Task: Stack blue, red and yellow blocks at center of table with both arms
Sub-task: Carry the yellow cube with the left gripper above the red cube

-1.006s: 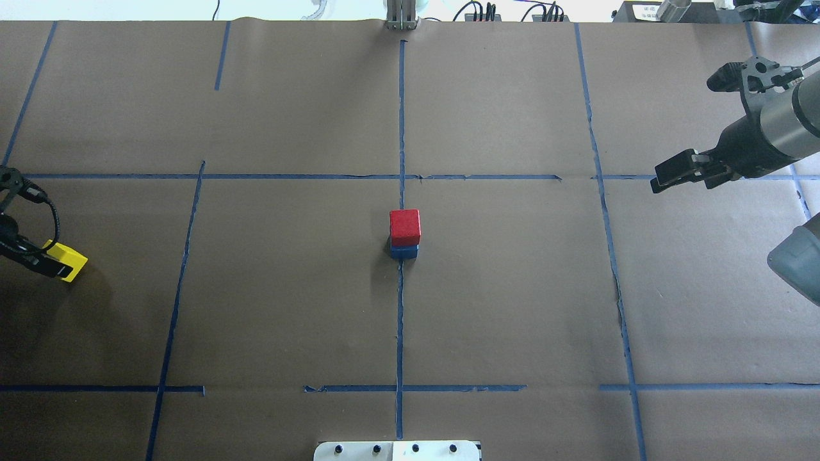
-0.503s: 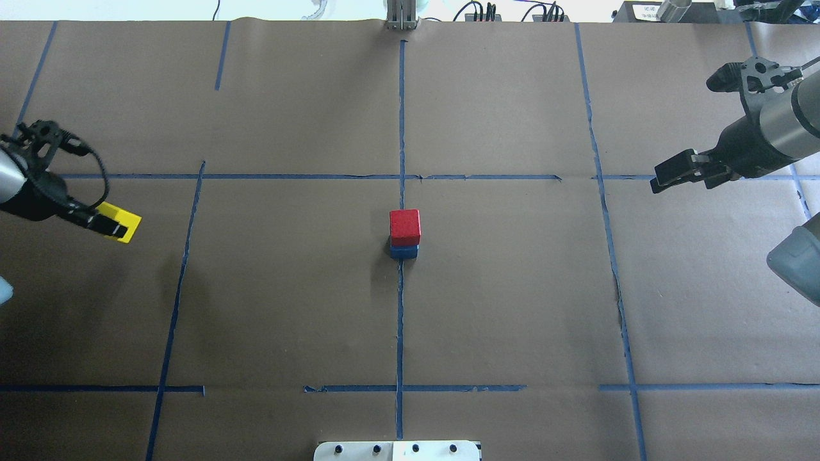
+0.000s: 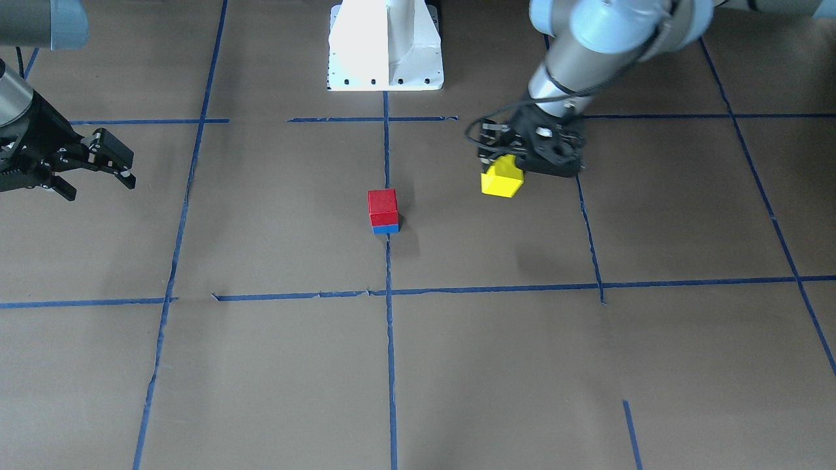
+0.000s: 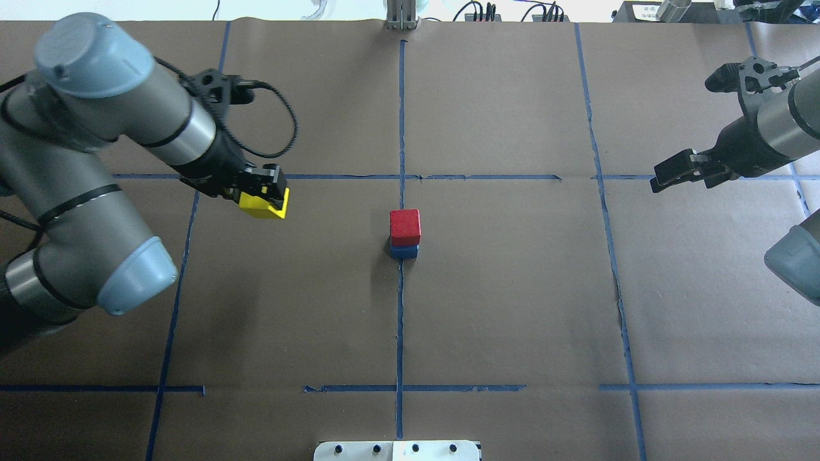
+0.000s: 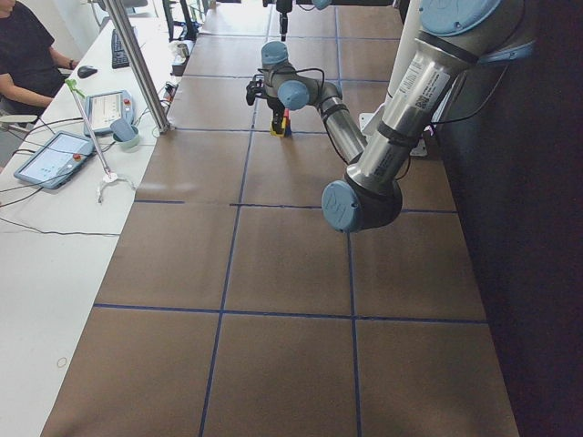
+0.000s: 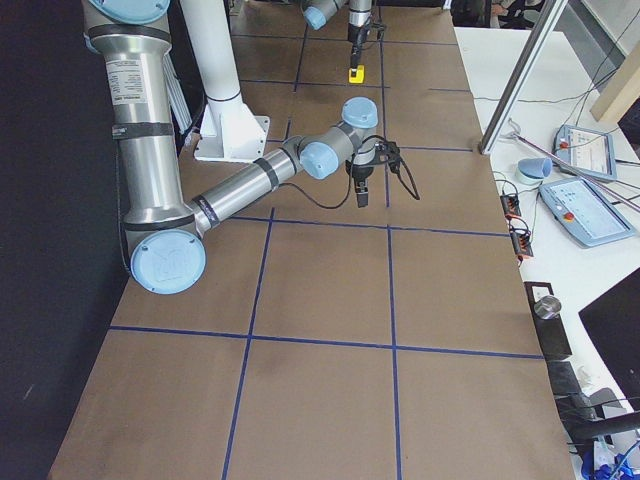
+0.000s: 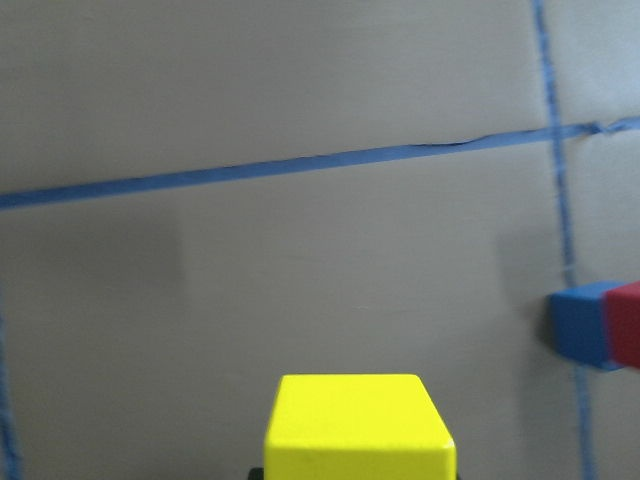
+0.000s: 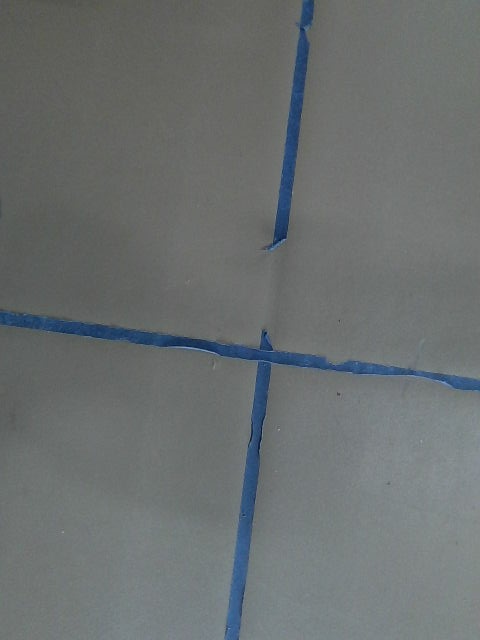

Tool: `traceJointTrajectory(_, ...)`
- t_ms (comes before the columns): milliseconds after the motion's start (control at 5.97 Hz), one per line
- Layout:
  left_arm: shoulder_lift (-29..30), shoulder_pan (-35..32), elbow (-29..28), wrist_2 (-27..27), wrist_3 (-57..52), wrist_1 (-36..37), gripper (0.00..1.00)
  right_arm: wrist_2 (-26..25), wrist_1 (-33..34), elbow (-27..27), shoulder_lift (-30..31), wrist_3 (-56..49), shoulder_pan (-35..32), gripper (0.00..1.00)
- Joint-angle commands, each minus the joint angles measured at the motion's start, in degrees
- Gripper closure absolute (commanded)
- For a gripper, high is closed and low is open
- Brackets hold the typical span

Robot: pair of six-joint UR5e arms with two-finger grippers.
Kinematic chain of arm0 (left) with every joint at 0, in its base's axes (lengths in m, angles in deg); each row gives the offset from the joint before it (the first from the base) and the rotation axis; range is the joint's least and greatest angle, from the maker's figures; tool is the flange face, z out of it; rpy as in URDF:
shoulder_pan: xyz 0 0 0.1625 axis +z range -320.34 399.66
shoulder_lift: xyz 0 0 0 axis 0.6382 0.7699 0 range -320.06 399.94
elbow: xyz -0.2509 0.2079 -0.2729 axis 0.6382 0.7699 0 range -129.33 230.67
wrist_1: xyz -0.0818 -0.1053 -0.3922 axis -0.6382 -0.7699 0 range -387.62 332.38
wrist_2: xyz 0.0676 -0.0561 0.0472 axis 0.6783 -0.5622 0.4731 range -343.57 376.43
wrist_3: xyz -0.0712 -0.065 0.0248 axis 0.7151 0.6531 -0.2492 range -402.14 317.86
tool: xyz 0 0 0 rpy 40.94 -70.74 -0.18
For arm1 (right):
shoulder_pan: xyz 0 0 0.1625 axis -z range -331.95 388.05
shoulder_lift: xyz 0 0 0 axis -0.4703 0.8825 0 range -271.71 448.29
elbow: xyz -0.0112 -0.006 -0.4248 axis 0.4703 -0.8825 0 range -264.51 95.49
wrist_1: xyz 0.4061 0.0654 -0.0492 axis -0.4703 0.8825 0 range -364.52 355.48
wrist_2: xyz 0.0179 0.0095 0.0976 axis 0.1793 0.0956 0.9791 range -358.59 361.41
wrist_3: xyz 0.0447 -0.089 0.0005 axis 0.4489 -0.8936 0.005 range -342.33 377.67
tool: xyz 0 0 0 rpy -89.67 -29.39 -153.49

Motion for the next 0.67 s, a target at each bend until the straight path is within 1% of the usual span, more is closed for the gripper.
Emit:
traceJointTrajectory(0, 11.47, 6.13, -7.98, 8.19, 14.63, 2.64, 1.0, -1.41, -0.09, -0.64, -0.01, -0.26, -0.02, 0.0)
traceJointTrajectory(168, 15.36, 6.23, -14.58, 8.84, 14.69, 2.91, 1.0, -2.03, -0.09, -0.73, -0.01, -0.35, -0.02, 0.0)
traceJointTrajectory(503, 19.17, 7.45, -21.47, 9.02, 14.69, 2.82, 1.0, -2.04, -0.09, -0.65, 0.08, -0.26, -0.02, 0.0)
